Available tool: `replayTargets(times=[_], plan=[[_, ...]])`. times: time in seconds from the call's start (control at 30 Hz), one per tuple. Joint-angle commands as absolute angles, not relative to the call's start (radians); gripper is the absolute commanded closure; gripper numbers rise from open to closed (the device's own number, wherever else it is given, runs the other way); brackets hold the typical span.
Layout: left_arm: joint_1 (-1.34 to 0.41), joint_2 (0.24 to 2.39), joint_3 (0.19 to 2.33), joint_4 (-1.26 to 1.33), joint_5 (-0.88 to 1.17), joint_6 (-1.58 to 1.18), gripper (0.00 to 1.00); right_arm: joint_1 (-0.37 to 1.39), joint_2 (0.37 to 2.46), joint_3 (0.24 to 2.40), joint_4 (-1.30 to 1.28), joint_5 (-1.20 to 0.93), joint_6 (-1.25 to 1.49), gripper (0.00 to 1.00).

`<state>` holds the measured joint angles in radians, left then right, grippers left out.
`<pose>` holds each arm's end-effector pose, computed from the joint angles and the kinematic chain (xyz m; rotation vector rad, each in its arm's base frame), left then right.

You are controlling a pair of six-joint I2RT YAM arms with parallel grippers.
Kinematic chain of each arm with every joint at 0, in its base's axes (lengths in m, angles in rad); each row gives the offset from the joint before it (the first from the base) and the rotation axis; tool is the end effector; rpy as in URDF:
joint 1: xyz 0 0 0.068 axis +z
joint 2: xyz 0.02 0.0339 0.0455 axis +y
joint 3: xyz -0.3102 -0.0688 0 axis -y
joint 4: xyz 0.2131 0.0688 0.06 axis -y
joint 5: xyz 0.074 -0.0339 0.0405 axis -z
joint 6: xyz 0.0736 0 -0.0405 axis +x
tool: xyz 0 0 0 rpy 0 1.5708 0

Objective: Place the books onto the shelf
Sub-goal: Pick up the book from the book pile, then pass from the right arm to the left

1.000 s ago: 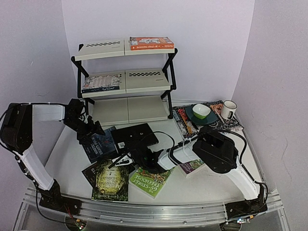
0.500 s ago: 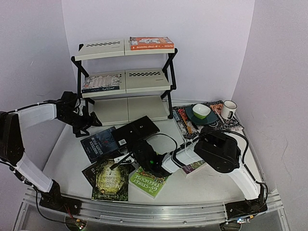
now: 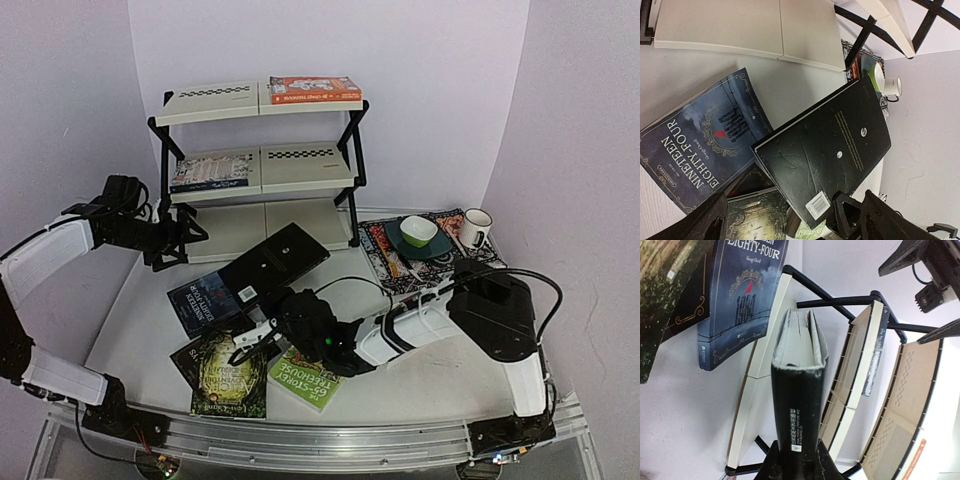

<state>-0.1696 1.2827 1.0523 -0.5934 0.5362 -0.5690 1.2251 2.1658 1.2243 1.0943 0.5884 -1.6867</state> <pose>0.2364 -0.0786 0.3199 -0.2283 2.4619 -0.9775 0.2084 0.4579 0.2540 -1.3414 0.6554 -0.7906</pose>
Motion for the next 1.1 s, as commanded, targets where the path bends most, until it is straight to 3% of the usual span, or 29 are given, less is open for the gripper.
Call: replayTargets(times=[0.0,0.37,0.5,0.63,0.83,1.07], plan=[[-0.169,1.226,1.058,-0.571,0.592,-0.575,0.07,1.250,2.015,1.234,1.298,0.653,-1.746,1.00],[-0.169,1.109,1.106,-0.585,0.561,-0.615,0.07,1.296,1.747,1.171,0.965,0.687,-1.393,1.00],[-0.170,1.069,1.112,-0.587,0.566,-0.699,0.06,1.308,1.751,1.185,0.947,0.716,-1.422,1.00],[-0.213,1.037,1.052,-0.539,0.520,-0.988,0.06,1.316,1.782,1.219,0.943,0.744,-1.460,1.00],[-0.293,0.901,0.983,-0.526,0.330,-1.244,0.02,1.337,1.834,1.282,0.943,0.785,-1.490,1.00],[-0.329,0.871,0.953,-0.525,0.296,-1.237,0.03,1.357,1.859,1.305,0.943,0.794,-1.502,1.00]])
